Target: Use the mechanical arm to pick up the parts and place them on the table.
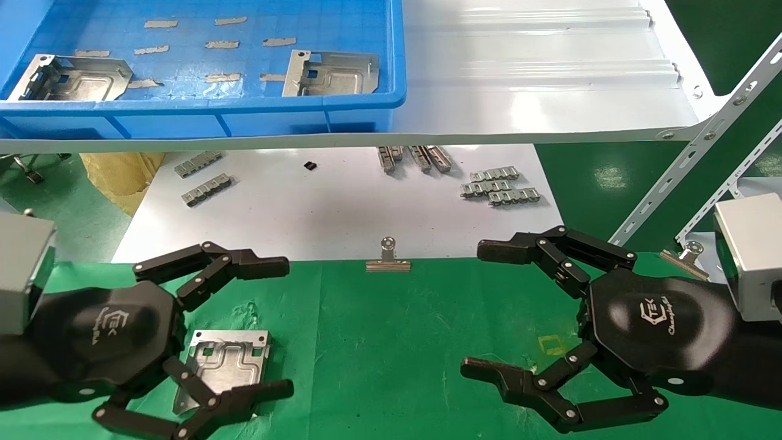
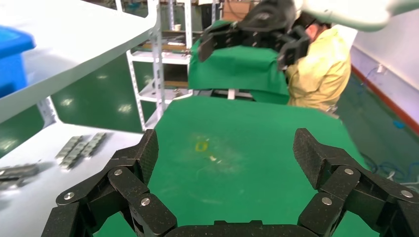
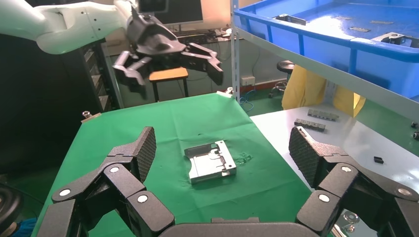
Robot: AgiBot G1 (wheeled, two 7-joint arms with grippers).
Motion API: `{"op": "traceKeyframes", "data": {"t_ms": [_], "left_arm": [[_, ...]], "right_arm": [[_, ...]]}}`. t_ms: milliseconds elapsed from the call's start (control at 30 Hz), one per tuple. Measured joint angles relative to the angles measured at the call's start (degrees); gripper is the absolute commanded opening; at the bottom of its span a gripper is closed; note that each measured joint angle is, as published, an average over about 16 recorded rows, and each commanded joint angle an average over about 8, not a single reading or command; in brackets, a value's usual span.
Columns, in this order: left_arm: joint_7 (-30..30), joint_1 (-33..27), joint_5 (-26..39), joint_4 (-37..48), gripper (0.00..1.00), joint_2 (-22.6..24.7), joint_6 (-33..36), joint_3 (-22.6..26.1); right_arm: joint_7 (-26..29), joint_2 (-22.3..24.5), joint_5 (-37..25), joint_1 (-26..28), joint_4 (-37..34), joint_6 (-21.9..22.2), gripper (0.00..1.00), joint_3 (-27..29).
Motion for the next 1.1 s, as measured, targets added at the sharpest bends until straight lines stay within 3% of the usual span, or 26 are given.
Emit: {"op": "traceKeyframes", "data": {"t_ms": [333,1100], "left_arm": [[-2.96,2.94,-1.50,-5.09,1.00,-1.00,-0.52,-3.11],[-2.62,2.46,-1.22,-4.24,1.00,-0.86,-0.48,-2.59]], "right_arm": [[0.00,0.00,0.01,-0.01,-0.01,0.01,1.00,0.00],[0.00,0.00,0.01,-0.01,-0.01,0.01,1.00,0.00]]}}
